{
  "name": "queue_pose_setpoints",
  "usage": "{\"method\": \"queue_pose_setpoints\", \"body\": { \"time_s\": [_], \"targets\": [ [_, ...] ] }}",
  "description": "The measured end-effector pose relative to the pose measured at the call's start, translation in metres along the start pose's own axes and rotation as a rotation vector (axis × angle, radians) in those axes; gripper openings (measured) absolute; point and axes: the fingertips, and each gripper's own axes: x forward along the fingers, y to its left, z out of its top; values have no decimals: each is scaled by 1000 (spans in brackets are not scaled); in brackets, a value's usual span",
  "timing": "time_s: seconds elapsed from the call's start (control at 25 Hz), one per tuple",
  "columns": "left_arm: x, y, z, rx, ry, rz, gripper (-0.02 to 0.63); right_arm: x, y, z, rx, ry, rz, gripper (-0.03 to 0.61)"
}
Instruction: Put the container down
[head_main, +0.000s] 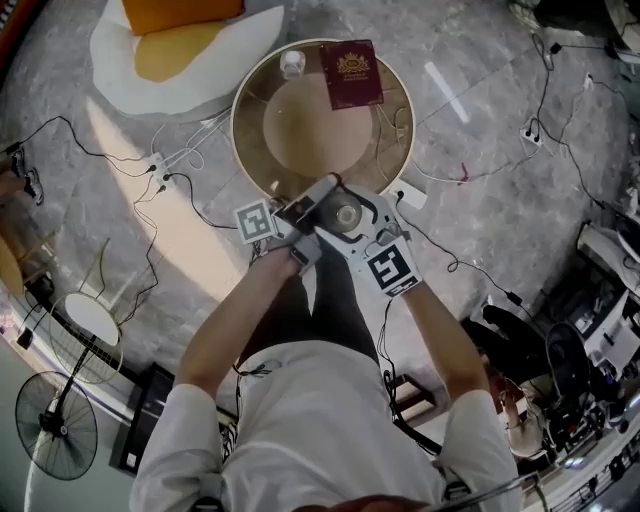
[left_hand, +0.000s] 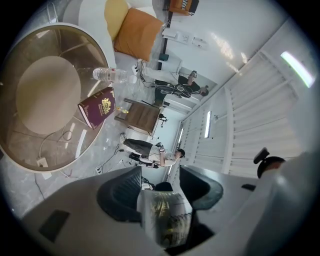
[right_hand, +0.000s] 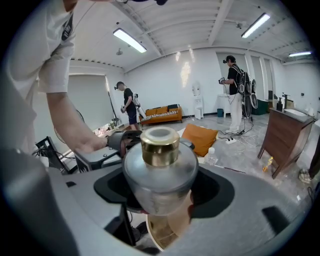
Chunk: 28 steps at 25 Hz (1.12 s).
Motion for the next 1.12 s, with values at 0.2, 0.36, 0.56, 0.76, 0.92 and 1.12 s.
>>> {"method": "queue_pose_setpoints", "body": {
  "time_s": [0.2, 0.36, 0.56, 0.76, 0.92, 1.12],
  "targets": [
    [-3, 33, 17, 11, -10, 13, 221, 25, -8, -29, -6, 6, -1, 333],
    [-4, 65, 32, 14, -17, 22, 221, 45, -19, -54, 0, 17, 3, 333],
    [-6, 110, 50, 16, -20, 37, 221, 72, -30, -92, 11, 40, 6, 333],
    [-14, 154, 61, 22, -23, 68, 221, 95, -35, -130, 18, 51, -1, 333],
    [-17, 184, 73, 24, -25, 88, 221, 113, -42, -155, 33, 56, -7, 333],
    [-20, 214, 86, 63, -15, 111, 221, 132, -51, -182, 44, 52, -24, 333]
  ]
}}
